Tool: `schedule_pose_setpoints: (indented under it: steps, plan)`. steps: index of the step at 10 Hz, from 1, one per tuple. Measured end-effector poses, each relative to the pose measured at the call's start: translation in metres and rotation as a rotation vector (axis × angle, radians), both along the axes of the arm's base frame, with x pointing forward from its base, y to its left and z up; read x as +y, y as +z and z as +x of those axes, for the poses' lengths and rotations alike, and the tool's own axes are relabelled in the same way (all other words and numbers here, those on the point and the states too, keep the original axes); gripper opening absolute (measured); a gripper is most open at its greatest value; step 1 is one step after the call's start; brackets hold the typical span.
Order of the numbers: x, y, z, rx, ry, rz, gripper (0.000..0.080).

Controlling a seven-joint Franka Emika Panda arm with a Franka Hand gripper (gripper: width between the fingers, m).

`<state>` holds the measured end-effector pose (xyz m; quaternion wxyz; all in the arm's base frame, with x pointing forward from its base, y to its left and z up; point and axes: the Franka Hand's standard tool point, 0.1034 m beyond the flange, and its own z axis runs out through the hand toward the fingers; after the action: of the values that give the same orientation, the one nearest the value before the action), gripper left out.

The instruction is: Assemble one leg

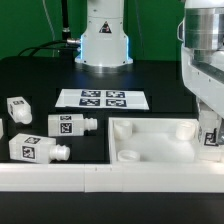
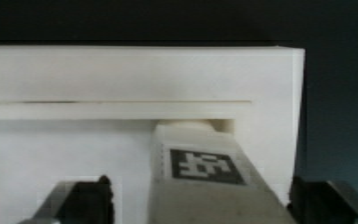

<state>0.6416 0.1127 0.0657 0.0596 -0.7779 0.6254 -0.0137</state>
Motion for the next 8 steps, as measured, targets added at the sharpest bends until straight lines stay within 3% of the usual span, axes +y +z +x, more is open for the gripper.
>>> schedule_pose_setpoints:
  steps: [2,6,7,8]
  plan:
    - [0.01,-0.0031,-0.0058,-0.001,0.306,-0.028,0.064]
    - [0.0065,-0.0025,-0.0048,-0.019,0.578,-0.062,0.0649]
    - [0.0042,-0.0006,-0.0028,-0.024,0.833,-0.117,0.0649]
    - [0.0027,-0.0018,-0.0032,-0.025,1.01,-0.143,0.0649]
